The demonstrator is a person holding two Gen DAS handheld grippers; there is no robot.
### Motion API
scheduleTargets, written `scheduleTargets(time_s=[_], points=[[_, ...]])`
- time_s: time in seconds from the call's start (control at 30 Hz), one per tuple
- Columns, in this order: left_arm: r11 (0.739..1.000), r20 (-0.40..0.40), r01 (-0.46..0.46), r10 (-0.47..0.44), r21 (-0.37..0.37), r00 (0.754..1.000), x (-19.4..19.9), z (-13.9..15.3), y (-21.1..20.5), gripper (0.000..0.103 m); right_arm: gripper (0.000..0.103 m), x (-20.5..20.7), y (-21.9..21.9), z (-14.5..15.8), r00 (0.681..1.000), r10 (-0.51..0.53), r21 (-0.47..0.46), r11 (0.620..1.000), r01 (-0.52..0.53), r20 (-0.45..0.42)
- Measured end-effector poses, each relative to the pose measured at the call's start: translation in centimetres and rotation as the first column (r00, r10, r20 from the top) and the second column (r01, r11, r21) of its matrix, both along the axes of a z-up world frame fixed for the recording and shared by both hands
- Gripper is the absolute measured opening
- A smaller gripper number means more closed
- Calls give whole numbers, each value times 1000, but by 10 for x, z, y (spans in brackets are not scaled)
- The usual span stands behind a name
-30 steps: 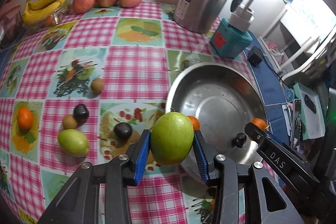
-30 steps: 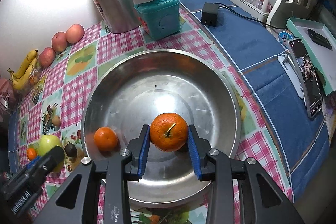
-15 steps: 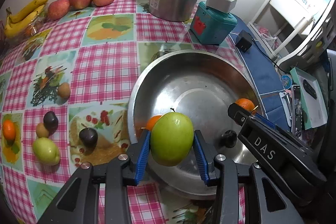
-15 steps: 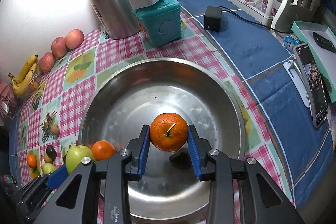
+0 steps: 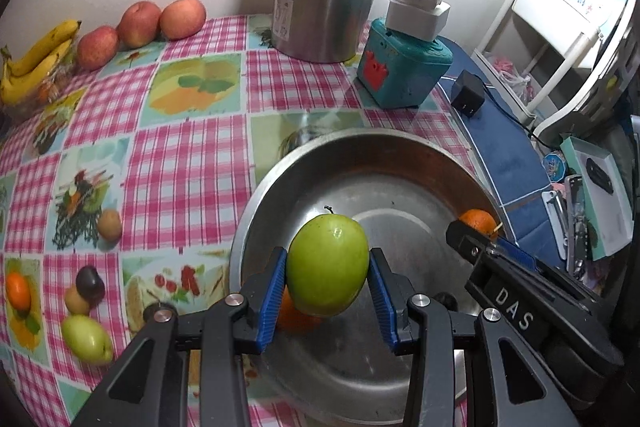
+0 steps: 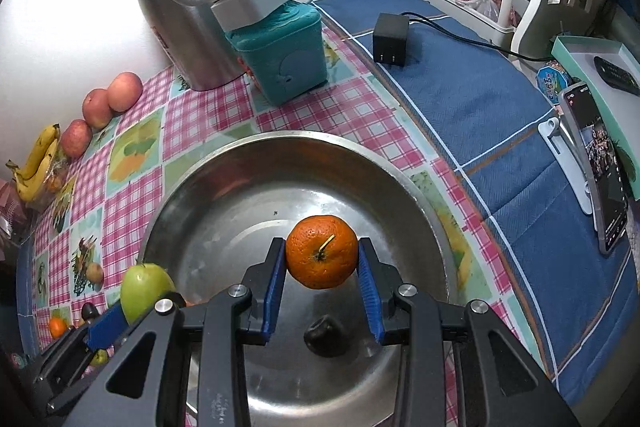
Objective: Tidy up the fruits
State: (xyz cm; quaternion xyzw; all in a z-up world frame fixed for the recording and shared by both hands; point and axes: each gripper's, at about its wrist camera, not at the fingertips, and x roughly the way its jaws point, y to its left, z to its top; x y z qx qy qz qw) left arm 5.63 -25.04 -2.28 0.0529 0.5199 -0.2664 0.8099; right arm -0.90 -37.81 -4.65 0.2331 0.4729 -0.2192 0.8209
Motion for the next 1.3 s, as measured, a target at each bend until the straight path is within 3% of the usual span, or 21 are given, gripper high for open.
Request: scheduleTargets(time_s=[0.57, 1.1, 1.2, 1.3], points=[[1000, -1, 11, -11, 10, 1000, 12, -16, -9, 43, 37, 5, -11, -24, 998, -13, 17, 1000, 14, -68], [1000, 1, 13, -13, 10, 1000, 10, -10, -7, 45, 38, 5, -9, -24, 997, -4, 9, 1000, 5, -77], [1000, 12, 15, -15, -3, 1000, 10, -1, -6, 47, 49, 3, -10, -19, 998, -12, -1, 1000, 12, -63], [1000, 20, 15, -15, -13, 1000, 10, 8, -4, 49, 54, 1, -11, -14, 999, -17, 1, 1000, 17, -51]])
